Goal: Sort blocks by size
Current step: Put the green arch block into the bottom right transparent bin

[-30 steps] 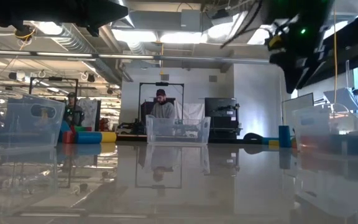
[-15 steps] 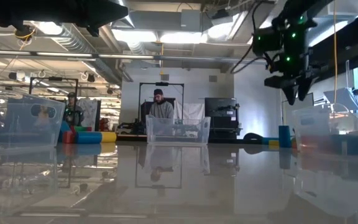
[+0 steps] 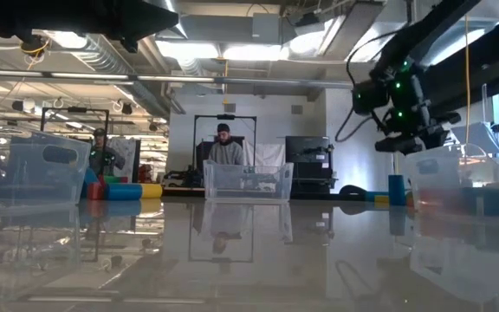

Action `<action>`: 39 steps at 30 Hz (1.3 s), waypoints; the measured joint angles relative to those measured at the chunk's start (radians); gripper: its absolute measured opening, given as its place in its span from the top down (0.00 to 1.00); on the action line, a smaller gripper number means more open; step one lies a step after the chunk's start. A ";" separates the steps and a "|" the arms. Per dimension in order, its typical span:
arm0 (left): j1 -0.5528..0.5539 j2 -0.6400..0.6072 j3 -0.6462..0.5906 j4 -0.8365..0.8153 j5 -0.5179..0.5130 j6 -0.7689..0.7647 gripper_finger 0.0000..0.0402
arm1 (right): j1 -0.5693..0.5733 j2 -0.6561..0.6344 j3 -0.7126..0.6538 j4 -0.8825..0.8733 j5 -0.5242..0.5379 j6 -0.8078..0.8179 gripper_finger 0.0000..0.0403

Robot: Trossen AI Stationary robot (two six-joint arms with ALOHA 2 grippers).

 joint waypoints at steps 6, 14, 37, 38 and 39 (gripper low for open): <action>0.000 0.000 0.000 -0.005 0.000 0.000 0.99 | -0.029 0.062 0.000 0.001 -0.017 0.001 0.55; 0.000 0.000 0.000 -0.004 0.000 0.000 0.99 | -0.029 0.111 0.000 0.001 -0.020 0.024 0.55; 0.000 0.000 0.000 -0.003 0.000 0.000 0.99 | -0.028 0.206 0.002 0.010 -0.067 -0.027 0.68; 0.000 0.000 0.000 -0.003 0.000 0.000 0.99 | -0.028 0.207 0.000 0.014 -0.071 -0.033 0.71; 0.000 0.000 0.000 -0.003 0.000 0.000 0.99 | -0.028 0.208 0.000 0.015 -0.070 -0.045 0.74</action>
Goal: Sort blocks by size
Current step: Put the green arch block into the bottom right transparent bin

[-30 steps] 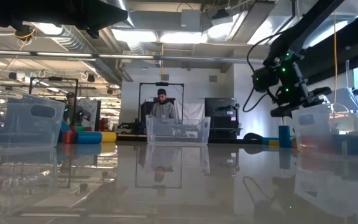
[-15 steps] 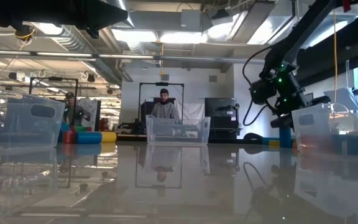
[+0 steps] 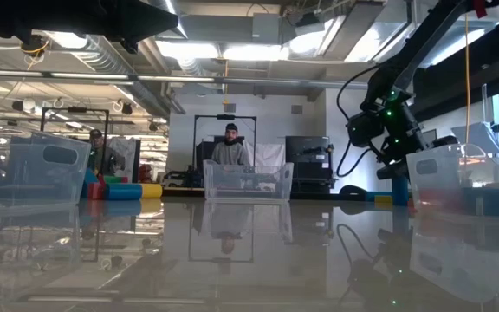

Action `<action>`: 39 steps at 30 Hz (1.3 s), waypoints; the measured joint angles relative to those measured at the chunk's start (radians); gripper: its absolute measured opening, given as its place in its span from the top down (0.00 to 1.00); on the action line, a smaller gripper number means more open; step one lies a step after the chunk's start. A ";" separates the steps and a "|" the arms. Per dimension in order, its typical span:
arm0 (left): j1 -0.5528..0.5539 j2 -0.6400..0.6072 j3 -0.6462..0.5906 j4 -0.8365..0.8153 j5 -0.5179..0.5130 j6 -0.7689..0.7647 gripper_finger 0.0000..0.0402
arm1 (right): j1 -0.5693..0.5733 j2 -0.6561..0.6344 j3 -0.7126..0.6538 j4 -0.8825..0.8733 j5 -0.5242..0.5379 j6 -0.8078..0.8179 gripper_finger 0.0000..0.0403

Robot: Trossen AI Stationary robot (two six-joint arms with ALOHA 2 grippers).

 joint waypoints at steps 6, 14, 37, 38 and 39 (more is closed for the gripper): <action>0.000 0.000 0.000 0.000 0.000 0.000 0.99 | 0.000 0.000 -0.001 0.021 0.003 -0.017 0.90; 0.000 0.000 0.000 0.000 0.000 0.000 0.99 | 0.000 0.000 -0.001 0.037 0.003 -0.070 0.95; 0.000 0.000 0.000 0.000 0.000 0.008 0.99 | 0.000 -0.176 0.021 -0.117 -0.067 -0.122 0.95; 0.000 0.000 0.000 -0.001 0.000 0.008 0.99 | 0.000 -0.176 0.011 -0.110 -0.077 -0.136 0.94; 0.000 0.000 0.000 -0.002 0.000 0.008 0.99 | 0.000 -0.176 0.001 -0.106 -0.078 -0.148 0.93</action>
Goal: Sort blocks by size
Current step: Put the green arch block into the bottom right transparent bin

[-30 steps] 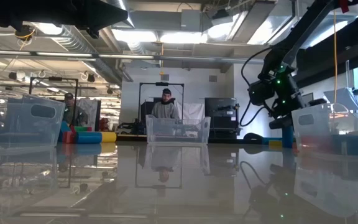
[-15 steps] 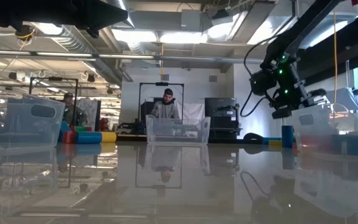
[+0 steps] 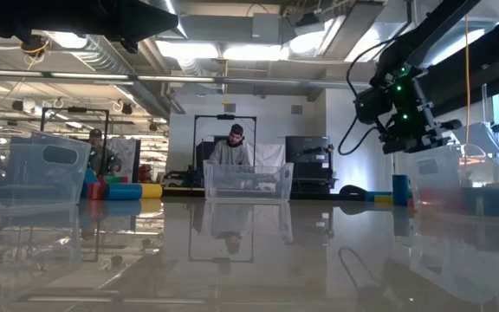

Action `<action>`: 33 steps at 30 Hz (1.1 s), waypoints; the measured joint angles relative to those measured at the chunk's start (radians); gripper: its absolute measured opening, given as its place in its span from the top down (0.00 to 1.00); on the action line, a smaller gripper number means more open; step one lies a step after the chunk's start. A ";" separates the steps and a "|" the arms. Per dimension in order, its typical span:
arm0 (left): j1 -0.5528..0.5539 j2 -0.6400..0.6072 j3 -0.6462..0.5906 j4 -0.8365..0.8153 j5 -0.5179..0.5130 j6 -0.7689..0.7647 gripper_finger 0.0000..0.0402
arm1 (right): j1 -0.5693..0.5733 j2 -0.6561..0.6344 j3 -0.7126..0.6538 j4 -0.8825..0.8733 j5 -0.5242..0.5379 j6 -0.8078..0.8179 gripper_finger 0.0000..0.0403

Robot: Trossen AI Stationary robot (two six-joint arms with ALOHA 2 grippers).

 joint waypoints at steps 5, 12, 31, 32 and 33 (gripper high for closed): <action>0.000 0.000 0.000 -0.004 0.000 0.000 0.99 | 0.000 0.000 -0.037 -0.012 0.000 -0.074 0.79; 0.000 0.000 0.000 -0.004 0.000 0.013 0.99 | 0.000 0.000 -0.044 0.011 0.000 -0.110 0.55; 0.000 0.000 0.000 -0.023 0.000 0.021 0.99 | -0.001 0.106 -0.045 0.097 0.044 -0.109 0.51; 0.000 0.000 0.000 -0.023 0.000 0.020 0.99 | -0.001 0.113 -0.045 0.094 0.053 -0.108 0.51; 0.000 0.000 0.000 -0.023 0.000 0.019 0.99 | 0.000 0.118 -0.043 0.091 0.058 -0.109 0.51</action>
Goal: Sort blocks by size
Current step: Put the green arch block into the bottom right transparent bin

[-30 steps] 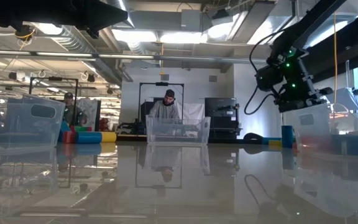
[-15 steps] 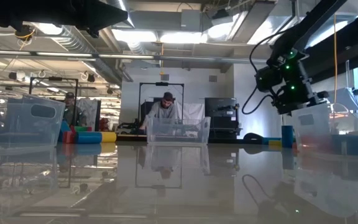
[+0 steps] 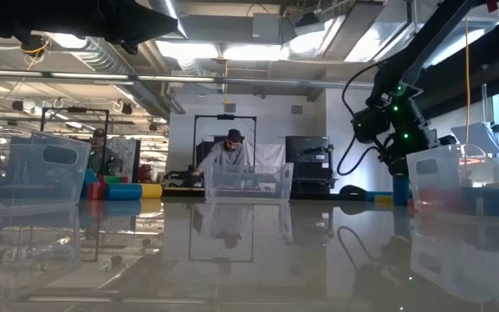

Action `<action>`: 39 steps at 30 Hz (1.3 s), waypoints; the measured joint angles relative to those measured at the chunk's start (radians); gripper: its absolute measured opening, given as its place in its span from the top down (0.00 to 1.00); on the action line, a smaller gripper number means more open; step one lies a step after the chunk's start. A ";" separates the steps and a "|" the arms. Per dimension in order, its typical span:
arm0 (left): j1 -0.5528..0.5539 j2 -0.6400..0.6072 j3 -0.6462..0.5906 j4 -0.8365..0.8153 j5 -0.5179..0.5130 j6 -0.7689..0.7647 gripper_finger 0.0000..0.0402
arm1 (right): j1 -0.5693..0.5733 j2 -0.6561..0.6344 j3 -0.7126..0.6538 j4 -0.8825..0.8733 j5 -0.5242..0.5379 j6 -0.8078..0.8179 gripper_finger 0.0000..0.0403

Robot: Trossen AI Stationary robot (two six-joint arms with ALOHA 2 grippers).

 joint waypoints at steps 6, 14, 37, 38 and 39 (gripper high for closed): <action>0.000 0.000 0.000 0.001 0.000 -0.001 0.99 | 0.000 0.009 0.002 -0.024 0.001 -0.038 0.51; 0.000 0.000 0.000 0.002 0.000 -0.001 0.99 | 0.012 0.011 0.000 -0.054 -0.004 -0.094 0.51; 0.000 0.000 0.000 0.002 0.000 -0.002 0.99 | 0.012 0.014 -0.015 -0.047 -0.024 -0.248 0.97; 0.000 0.000 0.000 0.002 0.000 -0.002 0.99 | 0.012 0.014 -0.020 -0.041 -0.024 -0.248 0.98; 0.000 0.000 0.000 0.002 0.000 -0.002 0.99 | 0.012 0.014 -0.026 -0.035 -0.024 -0.248 0.99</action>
